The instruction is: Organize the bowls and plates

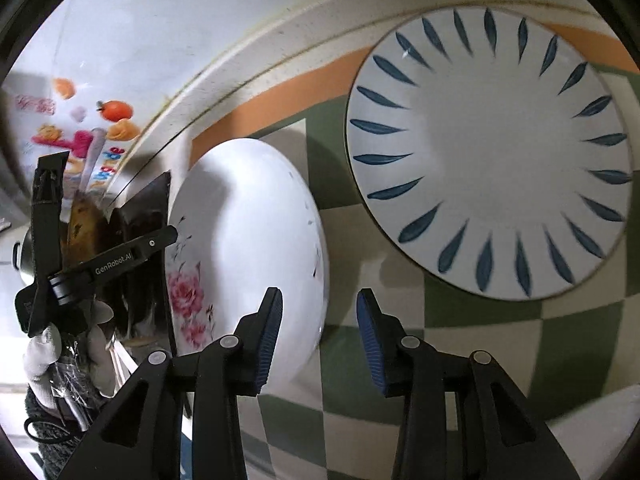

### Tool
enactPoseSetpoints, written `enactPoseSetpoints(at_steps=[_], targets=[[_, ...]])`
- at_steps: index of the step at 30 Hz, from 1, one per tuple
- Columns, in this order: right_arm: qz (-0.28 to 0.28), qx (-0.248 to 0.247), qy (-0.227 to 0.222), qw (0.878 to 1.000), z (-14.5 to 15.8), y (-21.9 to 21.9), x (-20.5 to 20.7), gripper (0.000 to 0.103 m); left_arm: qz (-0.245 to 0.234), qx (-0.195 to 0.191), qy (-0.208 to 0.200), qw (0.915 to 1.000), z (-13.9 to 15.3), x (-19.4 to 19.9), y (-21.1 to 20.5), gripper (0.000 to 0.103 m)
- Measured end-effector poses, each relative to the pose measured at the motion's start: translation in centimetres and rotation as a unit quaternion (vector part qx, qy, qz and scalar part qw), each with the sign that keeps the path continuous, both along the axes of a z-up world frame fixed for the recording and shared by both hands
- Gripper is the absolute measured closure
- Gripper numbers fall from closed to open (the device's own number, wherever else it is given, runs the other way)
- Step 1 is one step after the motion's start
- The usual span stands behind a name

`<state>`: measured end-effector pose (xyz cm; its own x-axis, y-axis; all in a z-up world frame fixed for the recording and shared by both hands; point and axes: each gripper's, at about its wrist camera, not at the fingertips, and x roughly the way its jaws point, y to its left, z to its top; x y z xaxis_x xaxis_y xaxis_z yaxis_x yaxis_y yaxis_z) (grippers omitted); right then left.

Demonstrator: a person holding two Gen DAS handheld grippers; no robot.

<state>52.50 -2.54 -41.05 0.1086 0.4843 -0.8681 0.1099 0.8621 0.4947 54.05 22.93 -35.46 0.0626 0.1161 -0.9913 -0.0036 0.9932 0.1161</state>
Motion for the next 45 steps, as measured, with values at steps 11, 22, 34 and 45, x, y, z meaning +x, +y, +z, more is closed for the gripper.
enactPoseSetpoints(at_steps=[11, 22, 34, 45], targets=[[0.003, 0.015, 0.026, 1.0, -3.0, 1.2, 1.4, 0.082, -0.005, -0.076, 0.009, 0.9971, -1.5, 0.9, 1.4, 0.074], [0.008, 0.024, 0.03, 0.999, -2.7, 0.0, 0.5, 0.087, 0.009, -0.096, -0.005, 0.9953, 0.0, -1.2, 2.5, 0.078], [0.005, 0.038, 0.016, 0.999, 1.3, -2.9, -1.8, 0.087, 0.001, -0.099, -0.004, 0.9951, 3.2, -4.1, 1.8, 0.078], [-0.034, 0.025, -0.01, 0.999, 7.3, -11.6, -8.3, 0.087, -0.044, -0.133, 0.001, 0.9902, 5.8, -9.0, -9.1, 0.078]])
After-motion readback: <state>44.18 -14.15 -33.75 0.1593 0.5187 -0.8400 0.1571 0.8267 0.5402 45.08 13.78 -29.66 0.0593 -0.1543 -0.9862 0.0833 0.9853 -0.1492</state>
